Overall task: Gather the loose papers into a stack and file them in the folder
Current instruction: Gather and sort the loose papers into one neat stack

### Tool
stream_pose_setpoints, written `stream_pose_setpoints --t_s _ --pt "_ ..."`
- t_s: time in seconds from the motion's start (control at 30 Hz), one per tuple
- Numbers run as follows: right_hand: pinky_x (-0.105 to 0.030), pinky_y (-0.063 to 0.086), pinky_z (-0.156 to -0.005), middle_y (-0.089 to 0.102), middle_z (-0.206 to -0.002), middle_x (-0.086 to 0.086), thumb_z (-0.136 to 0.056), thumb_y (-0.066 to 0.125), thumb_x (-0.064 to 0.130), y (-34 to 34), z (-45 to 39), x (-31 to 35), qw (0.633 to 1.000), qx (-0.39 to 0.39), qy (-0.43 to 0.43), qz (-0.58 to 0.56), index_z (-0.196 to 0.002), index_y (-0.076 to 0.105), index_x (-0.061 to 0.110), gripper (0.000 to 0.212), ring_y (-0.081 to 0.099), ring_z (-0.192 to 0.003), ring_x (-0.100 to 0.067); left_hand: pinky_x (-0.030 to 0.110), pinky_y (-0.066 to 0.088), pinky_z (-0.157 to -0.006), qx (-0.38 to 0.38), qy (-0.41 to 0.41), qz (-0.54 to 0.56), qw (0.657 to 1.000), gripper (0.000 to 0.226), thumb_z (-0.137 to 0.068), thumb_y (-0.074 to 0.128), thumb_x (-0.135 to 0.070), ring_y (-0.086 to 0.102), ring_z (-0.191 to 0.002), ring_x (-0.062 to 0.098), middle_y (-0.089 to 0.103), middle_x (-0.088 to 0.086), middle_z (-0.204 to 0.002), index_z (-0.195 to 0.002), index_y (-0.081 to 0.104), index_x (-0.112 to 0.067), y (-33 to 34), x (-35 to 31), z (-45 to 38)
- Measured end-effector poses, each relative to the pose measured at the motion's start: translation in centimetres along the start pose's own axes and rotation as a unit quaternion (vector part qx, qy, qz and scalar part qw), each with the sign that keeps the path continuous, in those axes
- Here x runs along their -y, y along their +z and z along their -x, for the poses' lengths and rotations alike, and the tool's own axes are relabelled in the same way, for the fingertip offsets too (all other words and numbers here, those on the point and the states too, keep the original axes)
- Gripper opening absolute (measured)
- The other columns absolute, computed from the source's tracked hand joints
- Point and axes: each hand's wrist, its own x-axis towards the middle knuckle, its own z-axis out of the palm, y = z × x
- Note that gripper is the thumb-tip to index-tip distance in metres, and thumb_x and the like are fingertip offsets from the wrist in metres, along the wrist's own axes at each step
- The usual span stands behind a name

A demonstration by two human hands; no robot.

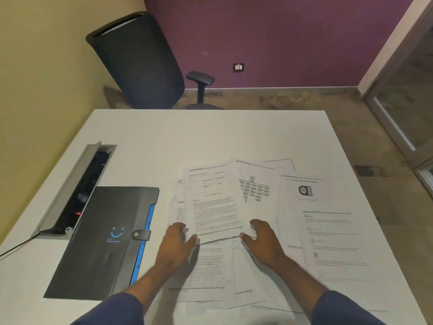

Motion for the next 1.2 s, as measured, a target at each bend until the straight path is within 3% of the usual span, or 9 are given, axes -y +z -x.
stream_pose_setpoints --t_s 0.13,0.3,0.47,0.6,0.77,0.9,1.0,1.1,1.2 --pt "-0.030 0.040 -0.103 0.053 -0.135 -0.008 -0.087 0.068 0.030 1.0 -2.2 0.8 0.999 -0.027 0.015 -0.029 -0.135 0.049 0.008 0.057 0.052 -0.125 -0.021 0.026 0.039 -0.085 -0.019 -0.060 0.067 0.996 0.056 -0.087 0.072 -0.032 0.056 -0.116 0.025 0.056 0.005 -0.119 -0.130 0.050 -0.003 1.3 -0.9 -1.6" --pt "-0.034 0.043 -0.104 0.058 -0.125 -0.008 -0.081 0.074 0.024 2.2 -3.8 1.1 0.998 -0.055 0.023 -0.015 -0.125 0.057 0.006 0.051 0.053 -0.119 -0.024 0.035 0.049 -0.095 -0.022 -0.123 0.126 0.984 0.072 -0.083 0.078 -0.020 0.054 -0.120 0.029 0.053 0.015 -0.133 -0.141 0.040 -0.001 1.7 -1.8 -3.3" --pt "-0.032 0.041 -0.099 0.055 -0.115 0.000 -0.078 0.075 0.025 3.1 -4.3 0.8 0.998 -0.057 0.026 0.020 -0.118 0.058 0.016 0.045 0.044 -0.116 -0.023 0.040 0.051 -0.099 -0.017 -0.155 0.126 0.980 0.069 -0.083 0.078 -0.026 0.061 -0.116 0.030 0.061 0.014 -0.129 -0.138 0.044 -0.003 2.0 -2.3 -4.5" --pt "-0.027 0.041 -0.092 0.049 -0.111 0.005 -0.078 0.075 0.021 2.8 -4.5 0.6 0.996 -0.081 0.026 -0.011 -0.117 0.057 0.017 0.043 0.050 -0.108 -0.017 0.041 0.056 -0.093 0.017 -0.130 0.146 0.981 0.033 -0.092 0.069 -0.024 0.068 -0.103 0.026 0.073 0.008 -0.118 -0.121 0.067 -0.007 1.7 -2.4 -4.6" --pt "-0.026 0.040 -0.085 0.056 -0.112 0.002 -0.079 0.076 0.020 2.0 -4.6 0.6 0.978 -0.107 0.107 -0.146 -0.121 0.050 0.016 0.050 0.053 -0.102 -0.014 0.040 0.057 -0.090 0.093 -0.082 0.117 0.985 0.029 -0.095 0.065 -0.021 0.069 -0.101 0.026 0.074 0.009 -0.113 -0.121 0.069 -0.008 0.3 -1.1 -3.4" --pt "-0.034 0.052 -0.086 0.067 -0.111 -0.002 -0.083 0.070 0.008 2.2 -4.0 0.5 0.974 -0.075 0.120 -0.179 -0.114 0.054 0.015 0.035 0.064 -0.099 -0.021 0.033 0.058 -0.086 0.135 -0.060 0.087 0.985 0.027 -0.092 0.068 -0.025 0.070 -0.098 0.019 0.075 0.001 -0.110 -0.116 0.072 -0.011 0.4 0.7 -1.6" --pt "-0.040 0.053 -0.095 0.069 -0.115 -0.006 -0.088 0.063 0.003 2.6 -3.0 0.6 0.982 -0.062 0.104 -0.146 -0.116 0.059 0.009 0.028 0.065 -0.105 -0.025 0.025 0.051 -0.071 0.037 -0.059 0.017 0.997 0.024 -0.087 0.070 -0.040 0.064 -0.085 0.013 0.069 -0.006 -0.093 -0.098 0.070 -0.018 0.5 1.6 -0.5" --pt "-0.038 0.053 -0.096 0.068 -0.118 -0.007 -0.092 0.059 0.004 2.7 -1.8 0.6 0.984 -0.064 0.098 -0.131 -0.122 0.060 0.007 0.029 0.064 -0.108 -0.026 0.037 0.052 -0.084 -0.109 -0.082 -0.081 0.987 0.045 -0.082 0.072 -0.047 0.059 -0.103 0.019 0.062 0.000 -0.114 -0.116 0.063 -0.019 0.1 2.5 -0.3" --pt "-0.036 0.051 -0.096 0.068 -0.120 -0.008 -0.094 0.057 0.005 2.6 -0.9 0.6 0.986 -0.071 0.093 -0.121 -0.125 0.060 0.005 0.031 0.063 -0.110 -0.028 0.037 0.055 -0.077 -0.085 -0.123 -0.052 0.987 0.048 -0.081 0.077 -0.037 0.062 -0.100 0.020 0.059 0.002 -0.115 -0.117 0.053 -0.018 -0.2 3.1 -0.4"
